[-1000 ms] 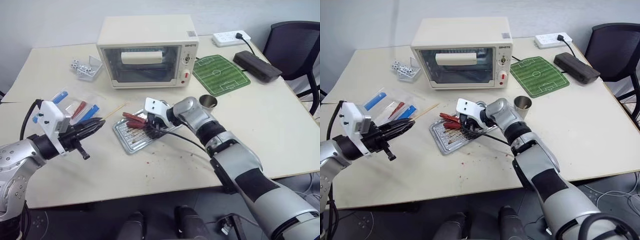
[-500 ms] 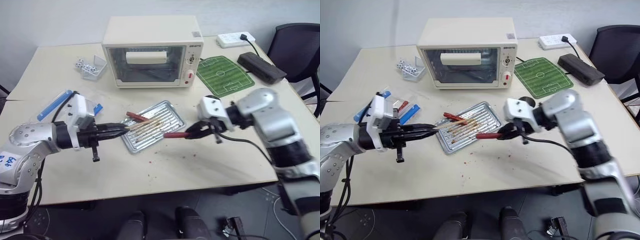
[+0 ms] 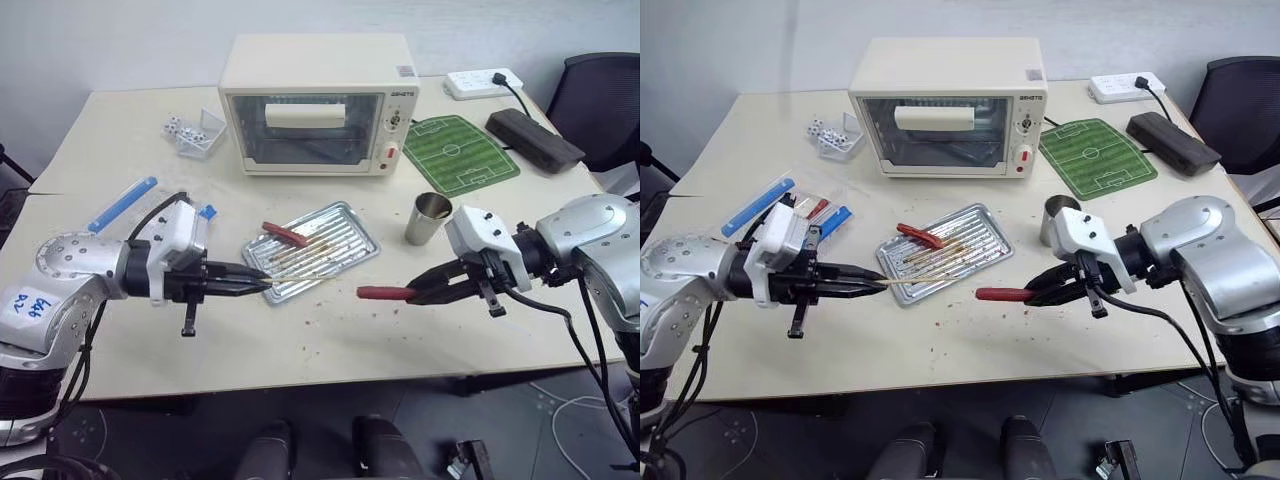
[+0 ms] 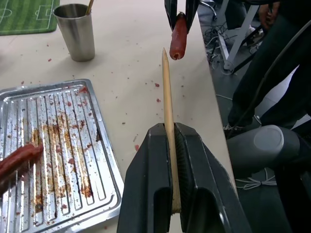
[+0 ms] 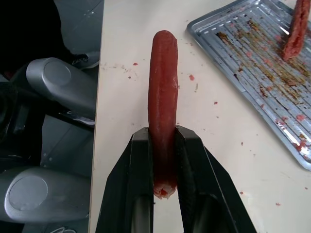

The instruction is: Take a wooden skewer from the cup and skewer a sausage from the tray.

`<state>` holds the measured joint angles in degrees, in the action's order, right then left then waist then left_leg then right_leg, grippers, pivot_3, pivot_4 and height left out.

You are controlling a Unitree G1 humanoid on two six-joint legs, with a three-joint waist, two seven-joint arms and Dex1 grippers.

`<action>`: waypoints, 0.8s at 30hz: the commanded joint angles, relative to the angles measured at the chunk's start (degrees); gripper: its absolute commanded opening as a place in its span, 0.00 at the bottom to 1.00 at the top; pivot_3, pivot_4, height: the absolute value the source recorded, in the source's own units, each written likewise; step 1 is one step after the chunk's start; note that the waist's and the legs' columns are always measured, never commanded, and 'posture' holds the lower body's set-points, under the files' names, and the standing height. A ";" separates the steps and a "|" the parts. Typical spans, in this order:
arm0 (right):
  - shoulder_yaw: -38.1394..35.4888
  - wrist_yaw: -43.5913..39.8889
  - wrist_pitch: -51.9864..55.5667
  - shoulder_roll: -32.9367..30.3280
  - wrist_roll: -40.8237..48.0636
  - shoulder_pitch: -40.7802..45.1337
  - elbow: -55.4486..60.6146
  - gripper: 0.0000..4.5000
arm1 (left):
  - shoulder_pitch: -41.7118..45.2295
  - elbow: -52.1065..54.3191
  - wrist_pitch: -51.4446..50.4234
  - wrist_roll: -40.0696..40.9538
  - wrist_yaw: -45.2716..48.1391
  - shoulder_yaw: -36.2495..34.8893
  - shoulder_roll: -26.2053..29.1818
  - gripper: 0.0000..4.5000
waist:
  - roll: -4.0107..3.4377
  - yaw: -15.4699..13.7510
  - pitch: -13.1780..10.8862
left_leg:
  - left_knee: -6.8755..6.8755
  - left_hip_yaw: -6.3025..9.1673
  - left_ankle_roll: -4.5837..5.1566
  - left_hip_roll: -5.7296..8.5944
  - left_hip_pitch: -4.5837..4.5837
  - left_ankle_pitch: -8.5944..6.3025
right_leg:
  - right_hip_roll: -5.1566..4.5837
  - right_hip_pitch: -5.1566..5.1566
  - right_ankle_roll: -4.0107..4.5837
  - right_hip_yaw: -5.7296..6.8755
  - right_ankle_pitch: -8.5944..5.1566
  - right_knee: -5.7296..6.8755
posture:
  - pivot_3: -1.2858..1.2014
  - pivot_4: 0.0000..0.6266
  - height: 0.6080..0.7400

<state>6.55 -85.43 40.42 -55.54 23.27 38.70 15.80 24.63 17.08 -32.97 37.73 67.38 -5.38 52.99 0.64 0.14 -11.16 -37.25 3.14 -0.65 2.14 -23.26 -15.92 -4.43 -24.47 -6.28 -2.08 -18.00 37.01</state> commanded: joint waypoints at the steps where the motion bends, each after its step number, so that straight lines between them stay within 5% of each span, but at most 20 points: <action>1: -2.53 1.63 1.00 -1.10 2.19 0.14 1.62 0.12 | 1.21 -0.42 0.76 -0.39 1.03 -0.08 0.23 0.00 | 0.00 0.04 0.00 | 0.01 0.00 0.00 0.00 0.00 0.00 | 0.00 0.00 0.00 0.00 0.00 0.00 | 0.52 0.24 1.00; 24: -1.81 6.54 5.17 0.24 8.38 2.86 4.04 0.12 | 2.04 0.51 0.86 -0.84 0.82 0.87 -0.77 0.00 | 0.00 -0.01 0.00 | 0.01 -0.01 -0.01 -0.01 0.00 0.01 | 0.00 -0.01 0.00 -0.01 0.00 0.00 | 0.52 0.24 1.00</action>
<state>6.00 -79.22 45.20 -55.04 30.32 41.16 17.78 25.70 16.98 -32.99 37.06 68.33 -3.99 52.42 0.64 0.13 -11.16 -37.23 3.13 -0.66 2.13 -23.26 -15.92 -4.43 -24.48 -6.28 -2.09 -18.00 37.02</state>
